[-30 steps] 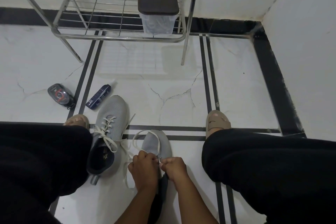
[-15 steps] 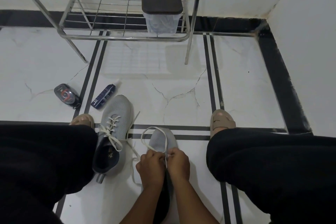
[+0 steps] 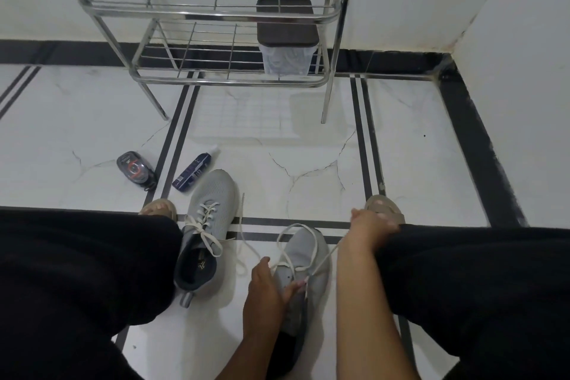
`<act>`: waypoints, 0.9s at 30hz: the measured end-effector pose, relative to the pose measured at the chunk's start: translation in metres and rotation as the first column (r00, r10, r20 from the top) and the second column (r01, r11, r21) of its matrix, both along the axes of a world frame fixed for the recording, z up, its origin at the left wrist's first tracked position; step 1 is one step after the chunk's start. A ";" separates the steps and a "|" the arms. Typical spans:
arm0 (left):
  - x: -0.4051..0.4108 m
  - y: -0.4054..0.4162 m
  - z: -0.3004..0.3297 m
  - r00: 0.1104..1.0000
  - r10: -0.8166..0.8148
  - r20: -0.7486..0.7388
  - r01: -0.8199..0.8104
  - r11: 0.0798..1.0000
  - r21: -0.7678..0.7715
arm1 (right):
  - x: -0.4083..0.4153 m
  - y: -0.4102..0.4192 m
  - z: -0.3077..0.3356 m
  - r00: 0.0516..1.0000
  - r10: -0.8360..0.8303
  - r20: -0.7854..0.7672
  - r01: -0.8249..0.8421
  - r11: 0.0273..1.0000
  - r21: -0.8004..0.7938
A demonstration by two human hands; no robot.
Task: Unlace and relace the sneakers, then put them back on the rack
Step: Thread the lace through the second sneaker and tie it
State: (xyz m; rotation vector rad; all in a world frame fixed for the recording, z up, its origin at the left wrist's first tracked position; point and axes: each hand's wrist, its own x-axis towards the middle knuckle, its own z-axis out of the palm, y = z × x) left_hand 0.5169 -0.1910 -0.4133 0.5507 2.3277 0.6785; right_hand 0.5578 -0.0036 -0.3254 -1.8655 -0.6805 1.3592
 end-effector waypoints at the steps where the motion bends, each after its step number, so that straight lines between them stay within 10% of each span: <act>1: 0.001 -0.001 0.000 0.999 -0.033 0.033 0.034 0.999 -0.027 | -0.002 0.008 0.020 0.991 -0.112 0.079 0.093 0.973 0.212; 4: 0.003 -0.003 0.003 0.981 -0.189 0.038 0.192 0.976 -0.102 | -0.012 0.020 0.076 0.983 -0.162 0.087 0.081 0.808 0.584; 7: 0.001 -0.005 0.006 0.967 -0.256 0.007 0.255 0.958 -0.130 | -0.013 0.021 0.096 0.974 0.012 0.225 -0.150 0.780 0.607; 9: 0.000 -0.006 0.009 0.952 -0.304 -0.028 0.294 0.938 -0.183 | -0.014 0.014 0.073 0.847 0.312 0.430 -0.470 0.817 0.334; 11: -0.002 -0.006 0.011 0.945 -0.322 -0.059 0.301 0.926 -0.227 | -0.010 0.001 0.027 0.491 0.694 0.527 -0.750 0.644 -0.150; 13: -0.002 -0.004 0.011 0.943 -0.318 -0.097 0.283 0.920 -0.270 | -0.006 -0.023 -0.019 0.158 0.902 0.403 -0.755 0.373 -0.539; 15: -0.004 -0.005 0.013 0.951 -0.286 -0.120 0.241 0.924 -0.297 | -0.001 -0.055 -0.052 0.083 0.955 0.284 -0.688 0.261 -0.677; 18: -0.009 -0.009 0.014 0.965 -0.226 -0.134 0.175 0.933 -0.315 | 0.003 -0.093 -0.069 0.190 0.930 0.315 -0.681 0.356 -0.640; 22: -0.013 -0.012 0.011 0.970 -0.180 -0.164 0.136 0.960 -0.246 | 0.007 -0.099 -0.066 0.588 0.692 0.418 -0.491 0.717 -0.496; 27: -0.015 -0.012 0.007 0.966 -0.228 -0.120 0.195 0.951 -0.241 | 0.006 -0.105 -0.090 0.798 0.598 0.075 -0.441 0.663 -0.605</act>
